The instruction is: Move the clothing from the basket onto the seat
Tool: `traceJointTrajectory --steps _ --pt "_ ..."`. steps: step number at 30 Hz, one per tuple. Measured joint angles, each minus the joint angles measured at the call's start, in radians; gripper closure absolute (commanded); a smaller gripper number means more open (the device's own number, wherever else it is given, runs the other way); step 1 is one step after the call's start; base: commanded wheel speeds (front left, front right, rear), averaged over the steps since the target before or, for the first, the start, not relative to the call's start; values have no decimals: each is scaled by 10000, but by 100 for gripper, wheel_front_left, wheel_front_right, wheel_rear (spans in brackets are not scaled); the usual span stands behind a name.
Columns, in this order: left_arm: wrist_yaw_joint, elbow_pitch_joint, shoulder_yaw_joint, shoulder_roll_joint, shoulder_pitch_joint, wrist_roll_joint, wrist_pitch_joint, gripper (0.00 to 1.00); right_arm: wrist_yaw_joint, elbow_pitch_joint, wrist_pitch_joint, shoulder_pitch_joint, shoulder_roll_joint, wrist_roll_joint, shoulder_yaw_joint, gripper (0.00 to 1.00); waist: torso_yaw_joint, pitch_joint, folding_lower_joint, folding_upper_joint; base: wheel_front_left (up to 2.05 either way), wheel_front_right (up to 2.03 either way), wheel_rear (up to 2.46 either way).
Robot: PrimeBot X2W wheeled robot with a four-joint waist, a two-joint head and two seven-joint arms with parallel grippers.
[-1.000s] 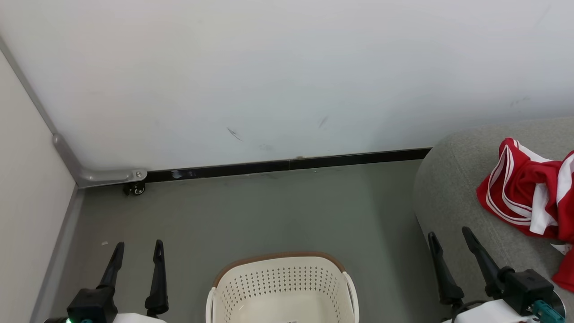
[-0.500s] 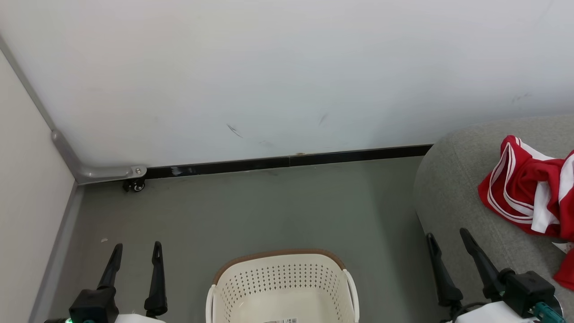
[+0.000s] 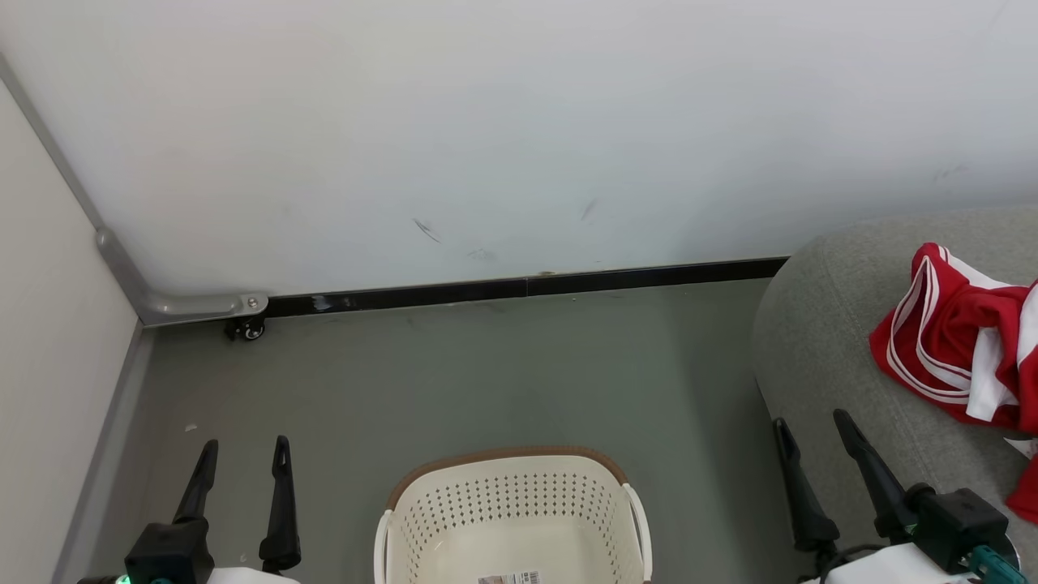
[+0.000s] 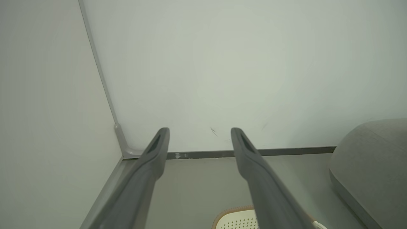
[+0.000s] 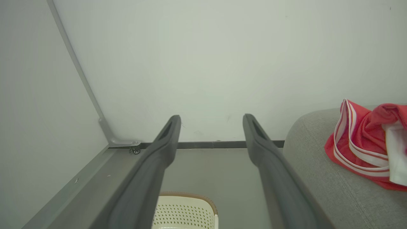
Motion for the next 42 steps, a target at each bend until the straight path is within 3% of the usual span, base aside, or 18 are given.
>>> traceJointTrajectory --steps 9,10,21,34,42 --pt "25 36 10 -79 0 0 0 0 0 -40 25 1 0 98 -6 0 35 51 1 0 0 0 0" --pt "54 73 19 -105 1 -4 2 100 0 -15 23 5 2 96 -2 100 38 56 0 0 0 0 0" --pt "-42 738 -155 -604 353 -399 111 100 0 729 23 449 86 414 123 100 36 71 0 0 0 0 0" --pt "-495 598 240 -838 352 -2268 510 100 0 600 107 411 86 2625 136 100 35 141 4 0 0 0 0" --pt "-798 579 523 -949 350 -3221 805 100 0 606 249 380 86 3760 38 100 35 152 50 0 0 0 0"
